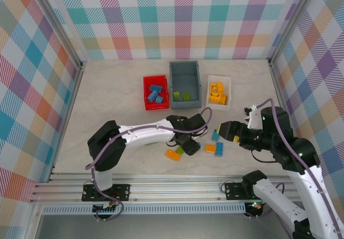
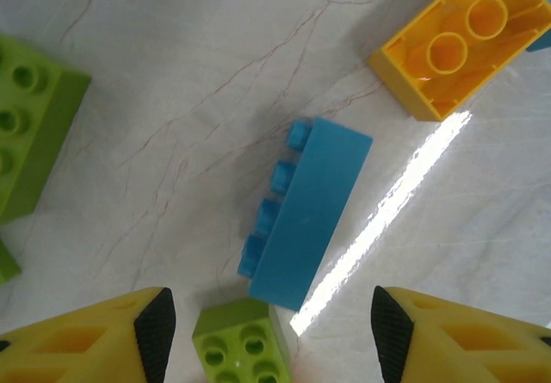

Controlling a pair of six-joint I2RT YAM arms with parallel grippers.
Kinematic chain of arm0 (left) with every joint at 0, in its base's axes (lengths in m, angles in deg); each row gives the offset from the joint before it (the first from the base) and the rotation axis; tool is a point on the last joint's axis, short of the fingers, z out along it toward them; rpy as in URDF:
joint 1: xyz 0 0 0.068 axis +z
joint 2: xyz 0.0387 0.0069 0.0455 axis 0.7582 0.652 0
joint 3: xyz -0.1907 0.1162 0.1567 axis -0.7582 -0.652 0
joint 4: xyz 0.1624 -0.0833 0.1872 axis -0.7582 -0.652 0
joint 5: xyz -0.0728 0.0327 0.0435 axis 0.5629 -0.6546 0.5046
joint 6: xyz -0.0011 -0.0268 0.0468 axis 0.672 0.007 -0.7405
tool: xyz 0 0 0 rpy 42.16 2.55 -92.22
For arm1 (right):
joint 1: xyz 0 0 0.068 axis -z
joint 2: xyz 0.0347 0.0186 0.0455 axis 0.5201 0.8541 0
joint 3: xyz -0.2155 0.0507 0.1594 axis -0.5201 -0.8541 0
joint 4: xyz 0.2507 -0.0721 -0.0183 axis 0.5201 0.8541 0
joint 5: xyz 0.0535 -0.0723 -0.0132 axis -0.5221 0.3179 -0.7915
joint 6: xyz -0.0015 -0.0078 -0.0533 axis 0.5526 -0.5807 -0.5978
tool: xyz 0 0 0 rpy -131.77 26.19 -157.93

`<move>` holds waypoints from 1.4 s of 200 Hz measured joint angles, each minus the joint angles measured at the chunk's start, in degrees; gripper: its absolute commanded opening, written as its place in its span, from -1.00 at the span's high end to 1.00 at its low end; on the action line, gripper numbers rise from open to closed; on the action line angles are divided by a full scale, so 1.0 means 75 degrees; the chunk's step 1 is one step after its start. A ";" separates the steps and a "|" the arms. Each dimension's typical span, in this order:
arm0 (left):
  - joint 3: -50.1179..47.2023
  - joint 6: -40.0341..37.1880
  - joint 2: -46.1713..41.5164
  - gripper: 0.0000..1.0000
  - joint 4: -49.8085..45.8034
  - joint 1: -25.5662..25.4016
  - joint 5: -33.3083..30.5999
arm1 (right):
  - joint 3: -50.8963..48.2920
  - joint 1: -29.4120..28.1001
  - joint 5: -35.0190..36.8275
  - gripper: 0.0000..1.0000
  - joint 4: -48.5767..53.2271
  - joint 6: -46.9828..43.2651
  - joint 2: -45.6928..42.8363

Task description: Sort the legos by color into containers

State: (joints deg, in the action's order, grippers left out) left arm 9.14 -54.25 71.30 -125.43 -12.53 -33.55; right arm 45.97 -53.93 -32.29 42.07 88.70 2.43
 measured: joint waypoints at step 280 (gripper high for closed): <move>0.1480 0.2538 -0.0364 0.54 0.0326 0.5222 0.0699 | 0.0769 -0.5196 0.3657 -0.45 -0.3520 -0.2576 0.4409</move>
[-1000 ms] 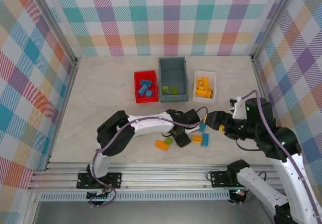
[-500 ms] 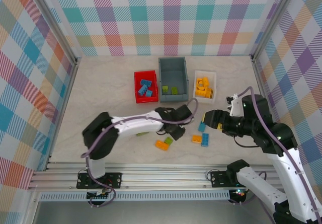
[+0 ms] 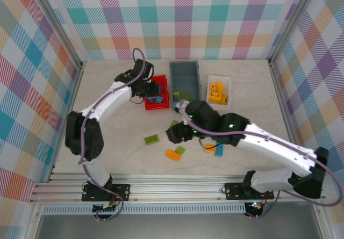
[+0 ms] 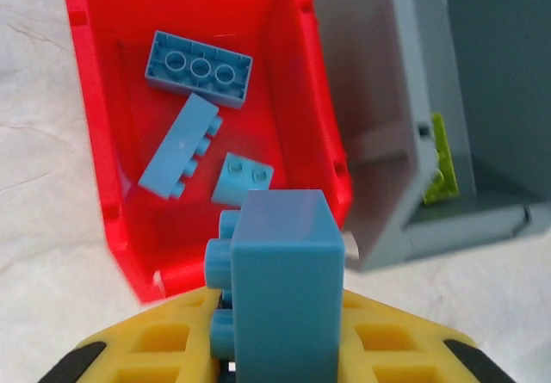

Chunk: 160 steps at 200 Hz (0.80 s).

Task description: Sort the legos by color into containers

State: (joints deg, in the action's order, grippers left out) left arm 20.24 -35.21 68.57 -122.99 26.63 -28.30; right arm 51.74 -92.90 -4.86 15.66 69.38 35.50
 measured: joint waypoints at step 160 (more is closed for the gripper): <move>0.2460 0.0402 0.2518 -0.12 -0.0857 0.0364 0.0708 | -0.0154 -0.0125 0.1938 -0.47 -0.1664 -0.0163 0.0828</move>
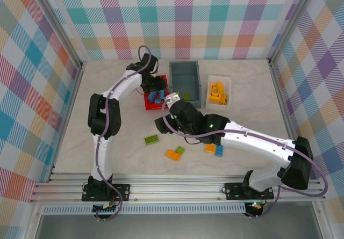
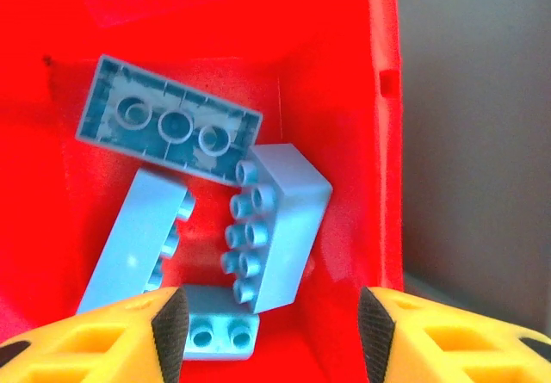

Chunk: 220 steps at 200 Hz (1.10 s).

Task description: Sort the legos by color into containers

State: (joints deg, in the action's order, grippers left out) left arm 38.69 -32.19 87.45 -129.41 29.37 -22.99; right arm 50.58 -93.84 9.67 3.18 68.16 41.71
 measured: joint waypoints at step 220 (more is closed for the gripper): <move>-0.7172 0.2789 -1.1153 -0.31 0.1134 -0.3147 -0.0819 | 0.1300 0.2407 -0.1075 -0.50 0.2197 -0.5117 0.4736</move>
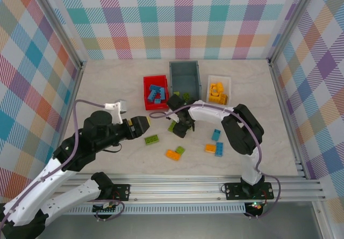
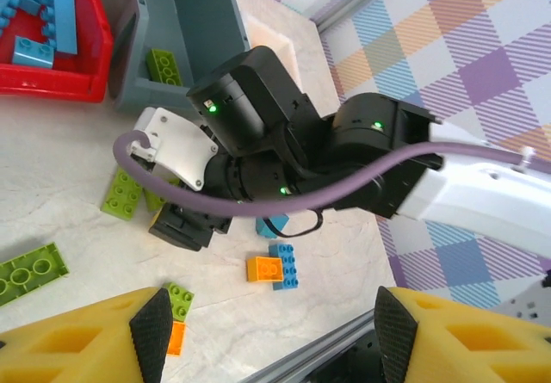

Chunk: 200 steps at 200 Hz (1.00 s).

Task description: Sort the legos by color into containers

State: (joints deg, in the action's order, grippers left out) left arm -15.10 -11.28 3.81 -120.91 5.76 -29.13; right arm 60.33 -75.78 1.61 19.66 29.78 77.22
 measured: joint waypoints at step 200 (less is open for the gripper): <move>0.0854 -0.0041 0.2066 -0.34 -0.0090 -0.0017 -0.0446 | 0.3923 0.1107 0.0501 0.26 0.1495 0.3468 -0.0152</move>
State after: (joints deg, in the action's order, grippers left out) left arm -8.69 -11.58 19.30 -121.59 5.63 -32.48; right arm 89.75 -67.48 5.37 30.88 55.79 76.09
